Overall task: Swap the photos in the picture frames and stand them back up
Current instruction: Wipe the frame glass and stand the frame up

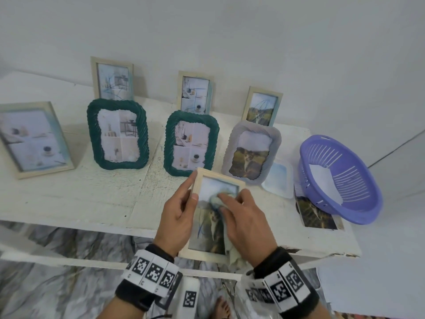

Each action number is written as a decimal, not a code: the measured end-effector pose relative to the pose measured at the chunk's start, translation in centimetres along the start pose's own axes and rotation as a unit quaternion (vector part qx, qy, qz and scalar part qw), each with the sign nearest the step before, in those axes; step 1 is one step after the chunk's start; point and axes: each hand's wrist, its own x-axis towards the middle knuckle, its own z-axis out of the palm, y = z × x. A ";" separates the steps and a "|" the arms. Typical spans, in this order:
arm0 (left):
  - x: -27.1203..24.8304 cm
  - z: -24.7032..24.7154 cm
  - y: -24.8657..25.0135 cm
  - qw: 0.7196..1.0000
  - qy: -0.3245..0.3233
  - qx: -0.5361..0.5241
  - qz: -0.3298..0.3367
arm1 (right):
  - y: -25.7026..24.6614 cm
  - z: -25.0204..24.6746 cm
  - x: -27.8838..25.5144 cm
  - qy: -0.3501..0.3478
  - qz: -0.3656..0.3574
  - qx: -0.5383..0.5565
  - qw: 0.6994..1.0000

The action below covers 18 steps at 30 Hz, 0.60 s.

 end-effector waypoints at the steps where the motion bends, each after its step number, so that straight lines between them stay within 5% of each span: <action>1: -0.1 0.1 0.1 1.000 -0.002 -0.001 0.003 | 0.2 -0.2 0.6 0.020 0.019 -0.008 1.000; 4: 0.0 0.0 0.2 1.000 0.008 -0.001 0.009 | -0.4 -0.5 1.4 0.039 0.020 0.002 0.999; 9: 0.3 -0.9 -0.1 1.000 0.022 -0.022 0.002 | -2.4 -1.1 -0.7 -0.065 -0.096 0.016 0.993; 14: 0.7 -0.8 0.2 0.999 0.027 -0.019 0.012 | -2.2 -2.0 1.4 0.003 -0.055 -0.029 0.998; 18: 0.9 -1.4 0.2 0.999 0.024 -0.030 0.003 | -4.1 -2.3 -0.5 -0.136 -0.146 -0.056 0.978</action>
